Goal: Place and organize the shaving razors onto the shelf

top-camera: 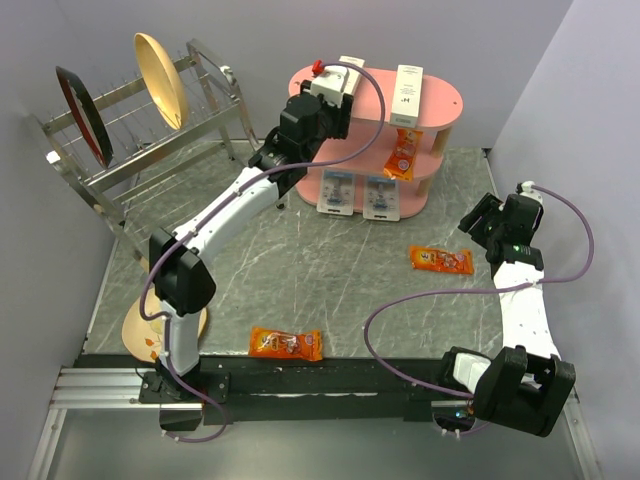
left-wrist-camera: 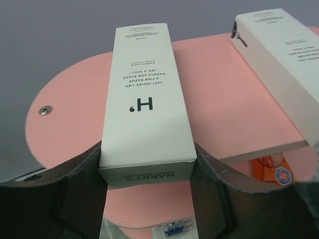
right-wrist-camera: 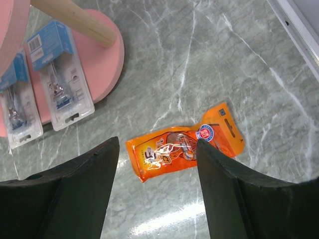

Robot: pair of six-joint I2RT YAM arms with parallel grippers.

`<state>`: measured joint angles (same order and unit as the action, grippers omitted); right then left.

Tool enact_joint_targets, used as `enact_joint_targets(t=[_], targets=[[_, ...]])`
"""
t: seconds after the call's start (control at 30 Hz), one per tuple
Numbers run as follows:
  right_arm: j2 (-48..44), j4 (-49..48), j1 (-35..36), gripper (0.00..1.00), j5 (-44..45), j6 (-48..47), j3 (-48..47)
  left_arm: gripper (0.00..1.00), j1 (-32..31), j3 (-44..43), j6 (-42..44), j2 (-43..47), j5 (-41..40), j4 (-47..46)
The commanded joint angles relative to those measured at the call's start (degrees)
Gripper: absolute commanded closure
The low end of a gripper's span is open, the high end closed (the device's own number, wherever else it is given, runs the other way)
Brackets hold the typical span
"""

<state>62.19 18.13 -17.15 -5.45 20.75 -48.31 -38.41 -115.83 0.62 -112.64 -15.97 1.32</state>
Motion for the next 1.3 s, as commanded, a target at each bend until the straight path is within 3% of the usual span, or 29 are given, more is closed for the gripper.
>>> enact_joint_targets(t=[0.0, 0.33, 0.47, 0.63, 0.73, 0.87, 1.0, 1.1, 1.2, 1.27], targets=[[-1.02, -2.48, -0.43, 0.30, -0.08, 0.60, 0.24, 0.51, 0.01, 0.61, 2.10, 4.18, -5.21, -3.87], [-0.50, -2.49, -0.43, 0.30, -0.17, 0.60, 0.06, 0.48, 0.18, -3.08, 2.01, 1.37, -4.34, -3.96], [-0.84, -2.40, -0.43, 0.30, 0.00, 0.43, 0.32, 0.26, 0.18, -3.35, 1.58, 1.11, -4.69, -3.87], [-1.11, -2.40, -0.52, 0.30, 0.00, 0.43, 0.77, 0.14, 0.18, -1.77, 1.75, 2.33, -4.42, -3.87], [-1.11, -2.22, -0.43, 0.30, 0.00, 0.25, 0.77, 0.02, 0.18, -1.33, 1.93, 3.73, -4.34, -3.78], [-1.11, -1.52, -0.52, 0.30, 0.00, -0.88, -0.28, 0.01, -0.26, 1.39, 2.37, 8.21, -4.07, -2.30], [-1.11, 0.41, -0.52, 0.29, 0.35, -4.92, -2.48, 0.01, -0.35, 9.73, -0.18, 17.35, -3.81, 3.59], [-0.85, 2.78, -0.78, 0.28, -0.60, -10.02, -4.50, 0.01, -0.35, 20.61, -5.27, 27.18, -2.32, 6.50], [-1.20, 4.54, -1.48, 0.28, -7.88, -19.40, -4.68, 0.01, -0.35, 33.45, -6.86, 37.29, 1.45, 6.41], [-0.06, 8.83, -1.57, 0.28, -17.11, -30.96, -4.86, 0.00, -0.43, 42.59, -4.94, 43.54, 8.91, 5.45]])
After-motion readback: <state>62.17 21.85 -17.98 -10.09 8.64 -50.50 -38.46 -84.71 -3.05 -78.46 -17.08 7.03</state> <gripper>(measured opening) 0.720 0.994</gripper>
